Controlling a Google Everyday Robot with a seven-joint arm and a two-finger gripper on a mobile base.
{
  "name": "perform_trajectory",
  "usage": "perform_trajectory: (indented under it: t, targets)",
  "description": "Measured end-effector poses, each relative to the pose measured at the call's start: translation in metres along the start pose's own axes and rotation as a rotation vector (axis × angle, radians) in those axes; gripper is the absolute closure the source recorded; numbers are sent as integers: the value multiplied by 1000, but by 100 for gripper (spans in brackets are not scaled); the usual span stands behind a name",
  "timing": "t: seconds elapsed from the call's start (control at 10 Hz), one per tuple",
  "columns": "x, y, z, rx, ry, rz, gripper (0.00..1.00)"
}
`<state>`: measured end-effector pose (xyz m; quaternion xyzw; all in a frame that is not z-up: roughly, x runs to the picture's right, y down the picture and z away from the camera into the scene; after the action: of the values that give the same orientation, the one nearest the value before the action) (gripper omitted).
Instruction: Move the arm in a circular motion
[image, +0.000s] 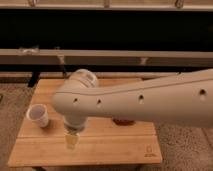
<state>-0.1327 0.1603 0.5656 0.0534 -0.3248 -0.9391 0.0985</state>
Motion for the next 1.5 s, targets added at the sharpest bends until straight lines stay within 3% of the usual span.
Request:
perform_trajectory:
  t: [0.3,0.8,1.0,1.2,1.5]
  targets:
    - [63,12,8,50,-6,-147,20]
    - [121,40,16,92,-29,-337,20]
    - [133,65,12,78,-37,-374,20]
    - [142,104,4,52,-51,-388,20]
    - [146,161,-2,37,-61,-377,20]
